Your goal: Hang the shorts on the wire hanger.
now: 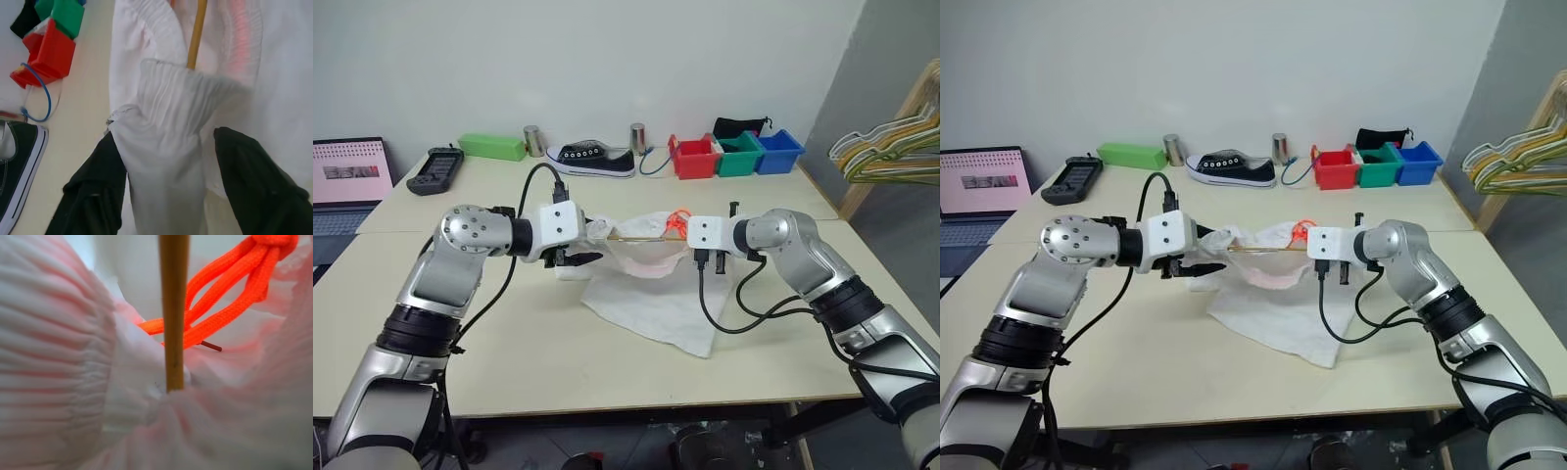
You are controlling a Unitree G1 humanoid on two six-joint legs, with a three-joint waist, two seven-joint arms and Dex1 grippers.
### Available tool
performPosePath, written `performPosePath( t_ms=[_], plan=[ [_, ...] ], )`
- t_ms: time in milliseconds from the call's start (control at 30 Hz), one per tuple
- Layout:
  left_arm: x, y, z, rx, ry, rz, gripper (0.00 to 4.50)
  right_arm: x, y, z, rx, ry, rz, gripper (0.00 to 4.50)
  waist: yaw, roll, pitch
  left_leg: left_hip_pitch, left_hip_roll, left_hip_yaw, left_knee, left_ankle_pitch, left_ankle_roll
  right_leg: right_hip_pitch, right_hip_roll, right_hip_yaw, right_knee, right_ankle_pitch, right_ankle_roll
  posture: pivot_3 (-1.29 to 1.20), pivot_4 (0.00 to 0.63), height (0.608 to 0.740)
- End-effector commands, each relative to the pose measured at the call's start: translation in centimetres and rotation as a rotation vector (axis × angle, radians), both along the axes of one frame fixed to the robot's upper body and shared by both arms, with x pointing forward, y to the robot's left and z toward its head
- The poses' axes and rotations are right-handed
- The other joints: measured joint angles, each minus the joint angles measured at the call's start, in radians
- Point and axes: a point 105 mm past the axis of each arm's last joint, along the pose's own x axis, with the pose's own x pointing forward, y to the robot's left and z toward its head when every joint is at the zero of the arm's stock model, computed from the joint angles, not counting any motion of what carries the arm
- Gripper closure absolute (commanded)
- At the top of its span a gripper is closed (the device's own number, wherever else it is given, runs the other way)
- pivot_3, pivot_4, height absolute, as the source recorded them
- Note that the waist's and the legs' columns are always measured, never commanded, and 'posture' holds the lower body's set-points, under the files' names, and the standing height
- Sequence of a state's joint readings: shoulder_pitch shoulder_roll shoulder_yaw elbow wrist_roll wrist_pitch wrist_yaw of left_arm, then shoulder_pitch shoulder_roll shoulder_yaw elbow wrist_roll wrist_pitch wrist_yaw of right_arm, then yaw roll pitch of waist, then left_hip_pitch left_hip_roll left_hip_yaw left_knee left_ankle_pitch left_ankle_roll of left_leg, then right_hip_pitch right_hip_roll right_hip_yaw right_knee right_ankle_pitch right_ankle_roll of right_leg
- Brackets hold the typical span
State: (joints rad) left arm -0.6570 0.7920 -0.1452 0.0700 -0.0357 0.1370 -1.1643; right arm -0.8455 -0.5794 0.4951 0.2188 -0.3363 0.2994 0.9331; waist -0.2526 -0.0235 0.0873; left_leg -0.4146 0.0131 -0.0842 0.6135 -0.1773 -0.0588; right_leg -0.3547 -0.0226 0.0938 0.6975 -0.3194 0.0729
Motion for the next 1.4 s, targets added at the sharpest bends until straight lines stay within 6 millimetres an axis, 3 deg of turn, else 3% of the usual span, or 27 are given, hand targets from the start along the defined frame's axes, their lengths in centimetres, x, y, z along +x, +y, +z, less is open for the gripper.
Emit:
performPosePath(
  t_ms=[33,133,300,433,567,733,833,967,1167,1300,1400],
  plan=[
    [-0.5,-0.3,4.2,-0.080,-0.089,-0.025,0.62,-0.5,-0.2,1.3,0.112,0.029,-0.045,4.50,0.000,0.000,0.000,0.000,0.000,0.000,0.000,0.000,0.000,0.000,0.000,0.000,0.000,0.000,0.000,-0.18,0.000,0.740],
    [-0.5,0.2,5.8,-0.160,-0.081,0.005,0.01,-1.4,-0.5,0.4,0.255,0.149,-0.146,4.50,0.000,0.000,0.000,0.000,0.000,-0.001,0.000,0.000,0.000,0.001,0.000,-0.001,0.000,0.000,0.000,-0.20,0.001,0.740],
    [-0.8,0.4,5.8,-0.283,-0.037,0.041,0.01,-3.2,-1.4,-0.8,0.496,0.325,-0.363,4.50,-0.006,0.000,0.000,0.000,0.000,-0.002,0.001,0.001,-0.001,0.001,0.000,-0.002,0.001,0.000,0.000,-0.23,0.000,0.740],
    [-1.4,-2.5,5.3,-0.415,0.005,-0.007,0.01,-5.3,-3.0,-1.6,0.693,0.449,-0.592,4.50,-0.007,0.000,-0.001,0.000,0.000,-0.003,0.001,0.001,-0.001,0.002,0.000,-0.003,0.000,-0.001,0.001,-0.28,0.000,0.740],
    [-1.4,-6.4,4.7,-0.515,0.042,-0.078,0.01,-7.1,-7.1,-2.8,0.831,0.479,-0.949,4.50,-0.006,0.001,-0.003,-0.001,-0.001,-0.005,0.004,0.001,-0.001,0.003,0.000,-0.004,0.000,-0.001,0.002,-0.33,0.001,0.740],
    [-1.6,-12.2,4.9,-0.636,0.077,-0.191,0.01,-8.8,-12.2,-3.2,0.877,0.334,-1.234,4.50,-0.037,0.002,-0.004,-0.003,-0.002,-0.001,0.011,0.001,-0.001,0.004,0.000,0.001,0.000,-0.001,0.007,-0.42,0.003,0.740],
    [-1.5,-14.7,5.3,-0.691,0.082,-0.230,0.01,-9.1,-14.0,-2.6,0.897,0.238,-1.331,4.50,-0.104,0.008,-0.008,-0.003,-0.002,0.002,0.012,0.001,-0.001,0.004,0.000,0.004,-0.001,0.000,0.009,-0.46,0.005,0.740],
    [-1.4,-18.0,6.5,-0.758,0.077,-0.289,0.01,-8.4,-16.7,0.0,0.878,0.015,-1.452,4.50,-0.179,0.013,-0.011,-0.002,-0.002,0.004,0.012,0.001,-0.001,0.005,0.000,0.006,-0.002,0.000,0.010,-0.48,0.002,0.740],
    [-1.4,-20.9,8.1,-0.816,0.053,-0.329,0.01,-6.6,-20.4,3.7,0.894,-0.213,-1.557,4.50,-0.293,0.014,-0.012,0.001,-0.002,0.004,0.010,0.001,-0.001,0.006,0.000,0.006,-0.003,-0.001,0.010,-0.47,0.000,0.740],
    [-1.9,-22.3,8.5,-0.828,0.047,-0.359,0.01,-4.5,-21.7,5.5,0.959,-0.218,-1.551,4.50,-0.322,0.013,-0.011,0.005,-0.003,0.004,0.009,0.001,-0.001,0.012,-0.001,0.006,-0.007,0.000,0.011,-0.45,0.000,0.740],
    [-2.2,-22.6,8.4,-0.826,0.046,-0.370,0.01,-3.4,-22.8,6.2,1.008,-0.195,-1.570,4.50,-0.336,0.014,-0.012,0.018,-0.003,0.006,-0.004,0.001,-0.001,0.023,-0.002,0.007,-0.019,0.000,0.010,-0.44,0.003,0.740]
  ],
)
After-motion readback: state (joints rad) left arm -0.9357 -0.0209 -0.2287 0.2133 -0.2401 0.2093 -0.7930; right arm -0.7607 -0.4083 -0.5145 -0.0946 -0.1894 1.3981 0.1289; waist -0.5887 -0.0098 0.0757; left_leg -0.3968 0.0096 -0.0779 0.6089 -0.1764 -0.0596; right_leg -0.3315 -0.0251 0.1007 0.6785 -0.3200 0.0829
